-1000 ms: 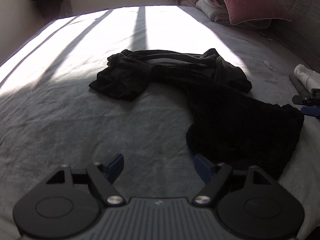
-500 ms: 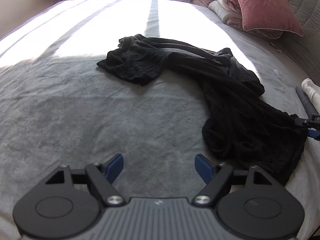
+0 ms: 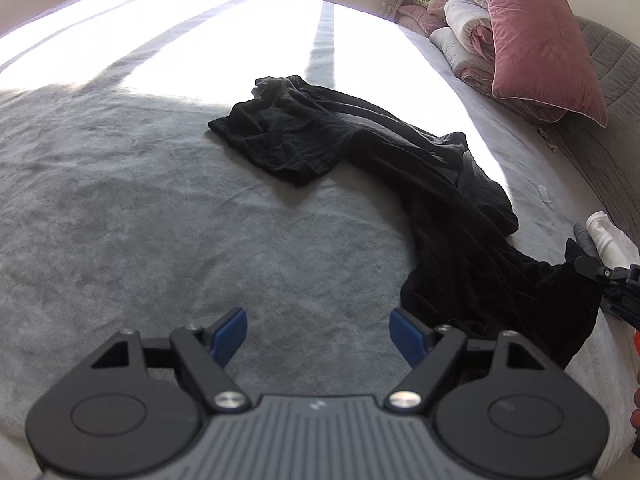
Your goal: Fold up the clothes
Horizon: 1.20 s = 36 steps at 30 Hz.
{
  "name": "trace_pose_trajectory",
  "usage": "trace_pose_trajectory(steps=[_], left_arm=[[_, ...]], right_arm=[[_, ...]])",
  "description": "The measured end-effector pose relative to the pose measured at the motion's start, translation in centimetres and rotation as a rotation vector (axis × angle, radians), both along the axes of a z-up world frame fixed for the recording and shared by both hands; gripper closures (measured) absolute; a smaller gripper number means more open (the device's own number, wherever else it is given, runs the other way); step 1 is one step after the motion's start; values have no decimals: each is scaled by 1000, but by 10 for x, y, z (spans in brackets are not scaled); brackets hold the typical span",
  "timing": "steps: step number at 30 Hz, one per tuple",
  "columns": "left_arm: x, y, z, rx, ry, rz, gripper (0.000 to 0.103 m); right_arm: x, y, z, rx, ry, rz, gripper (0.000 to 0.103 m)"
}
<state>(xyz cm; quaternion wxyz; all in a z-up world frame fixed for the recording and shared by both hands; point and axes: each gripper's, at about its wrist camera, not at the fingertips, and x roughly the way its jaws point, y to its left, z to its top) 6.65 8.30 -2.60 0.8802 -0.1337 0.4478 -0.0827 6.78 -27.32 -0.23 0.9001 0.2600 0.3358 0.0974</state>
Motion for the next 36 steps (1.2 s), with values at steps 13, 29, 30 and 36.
trace_pose_trajectory(steps=[13, 29, 30, 36], left_arm=[[-5, 21, 5, -84, 0, 10, 24], [-2, 26, 1, -169, 29, -17, 26], [-2, 25, 0, -153, 29, -16, 26], [-1, 24, -5, -48, 39, -3, 31]], right_arm=[[-30, 105, 26, 94, -80, 449, 94], [-57, 193, -14, 50, 29, 827, 94], [-60, 196, -16, 48, 36, 842, 94], [-69, 210, -26, -4, 66, 879, 85]])
